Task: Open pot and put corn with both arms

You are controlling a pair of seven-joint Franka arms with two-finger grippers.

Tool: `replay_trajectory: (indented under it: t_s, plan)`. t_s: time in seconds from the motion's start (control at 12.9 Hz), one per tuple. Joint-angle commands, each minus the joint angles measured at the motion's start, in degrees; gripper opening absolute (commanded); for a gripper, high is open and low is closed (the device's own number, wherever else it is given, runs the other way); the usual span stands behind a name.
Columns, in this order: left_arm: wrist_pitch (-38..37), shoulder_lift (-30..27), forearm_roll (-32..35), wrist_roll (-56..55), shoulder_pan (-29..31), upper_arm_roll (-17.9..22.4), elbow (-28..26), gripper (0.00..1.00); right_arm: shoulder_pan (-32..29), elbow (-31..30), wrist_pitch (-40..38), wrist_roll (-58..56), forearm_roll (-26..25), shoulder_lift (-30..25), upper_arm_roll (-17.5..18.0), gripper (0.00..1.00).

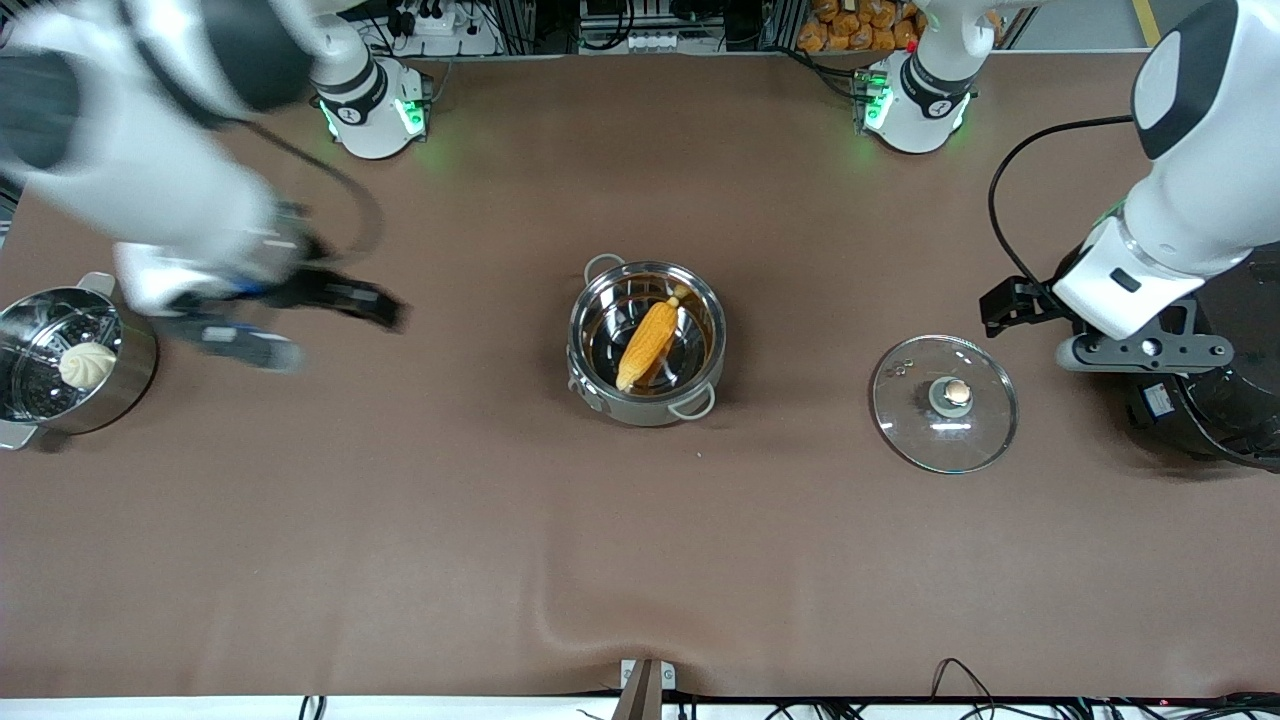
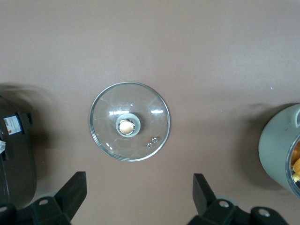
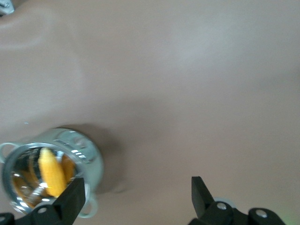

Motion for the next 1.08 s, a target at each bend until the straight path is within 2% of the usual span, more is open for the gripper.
replay_trajectory:
  t_s: [0.0, 0.15, 0.23, 0.54, 1.01]
  plan:
    - [-2.02, -0.02, 0.17, -0.03, 0.81, -0.44, 1.24, 1.00, -8.06, -7.20, 0.46, -13.18, -0.09, -6.62, 0.50, 1.00]
    - [-2.02, -0.55, 0.26, 0.06, 0.90, -0.18, 1.51, 1.00, -6.95, -9.84, 1.16, -21.45, -1.06, -8.91, -6.24, 1.00]
    - [-2.11, -0.64, 0.26, 0.06, 0.90, -0.09, 1.60, 1.00, -6.85, -10.90, 2.56, -24.79, -1.59, -9.62, -8.10, 1.00]
    - [-4.47, -2.65, 0.08, 0.06, 0.99, 0.26, 1.60, 1.00, -7.55, -18.28, 9.16, -30.36, -5.54, -13.83, -10.49, 1.00]
    - [-8.26, -5.82, -0.10, 0.23, 2.04, 0.87, 1.60, 1.00, -9.49, -19.78, 9.78, -32.39, -5.63, -15.42, -11.28, 1.00]
